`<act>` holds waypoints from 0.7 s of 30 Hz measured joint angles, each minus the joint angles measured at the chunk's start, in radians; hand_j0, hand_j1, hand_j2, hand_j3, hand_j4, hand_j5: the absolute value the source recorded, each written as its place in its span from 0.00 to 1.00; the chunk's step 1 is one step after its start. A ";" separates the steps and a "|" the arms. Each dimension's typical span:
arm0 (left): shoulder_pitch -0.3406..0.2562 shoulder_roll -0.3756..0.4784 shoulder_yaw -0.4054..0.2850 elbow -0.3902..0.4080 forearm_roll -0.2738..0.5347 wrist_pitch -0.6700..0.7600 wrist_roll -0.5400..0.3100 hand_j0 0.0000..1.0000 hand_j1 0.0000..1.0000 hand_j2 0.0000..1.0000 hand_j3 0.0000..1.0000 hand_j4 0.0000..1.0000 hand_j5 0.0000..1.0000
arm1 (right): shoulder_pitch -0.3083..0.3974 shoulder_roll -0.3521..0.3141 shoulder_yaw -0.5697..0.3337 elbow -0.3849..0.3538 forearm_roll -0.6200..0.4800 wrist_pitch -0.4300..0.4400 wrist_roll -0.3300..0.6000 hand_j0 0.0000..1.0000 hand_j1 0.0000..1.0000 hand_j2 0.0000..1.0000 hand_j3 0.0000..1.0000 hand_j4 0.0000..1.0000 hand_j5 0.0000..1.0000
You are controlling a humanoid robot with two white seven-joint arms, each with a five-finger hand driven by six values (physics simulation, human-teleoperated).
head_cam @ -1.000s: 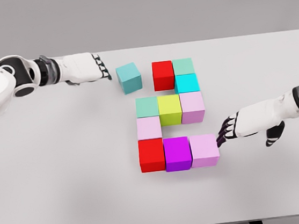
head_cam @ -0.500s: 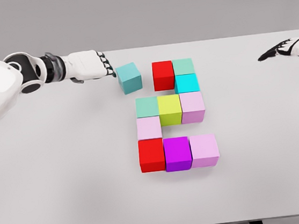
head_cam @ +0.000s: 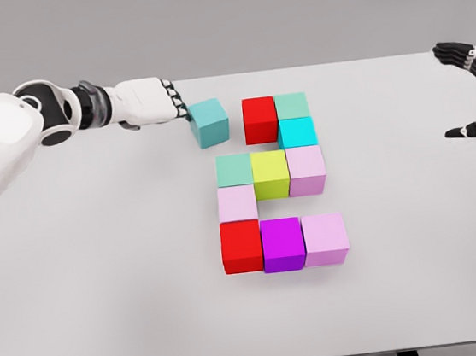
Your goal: Assemble the squares on the desktop into the number 2
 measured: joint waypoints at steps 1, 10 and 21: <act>0.002 0.000 0.000 0.001 0.000 0.000 0.000 0.89 0.89 0.89 0.89 0.89 0.89 | 0.009 0.018 -0.008 0.001 0.006 0.000 0.000 1.00 1.00 1.00 1.00 1.00 1.00; -0.005 -0.011 -0.001 0.043 -0.001 0.000 0.000 0.90 0.90 0.90 0.90 0.90 0.90 | 0.069 0.157 -0.033 -0.036 0.215 -0.001 0.000 1.00 1.00 1.00 1.00 1.00 1.00; -0.009 -0.043 0.007 0.075 0.000 0.003 0.001 0.90 0.90 0.90 0.90 0.90 0.90 | 0.066 0.175 -0.037 -0.038 0.237 -0.001 0.000 1.00 1.00 1.00 1.00 1.00 1.00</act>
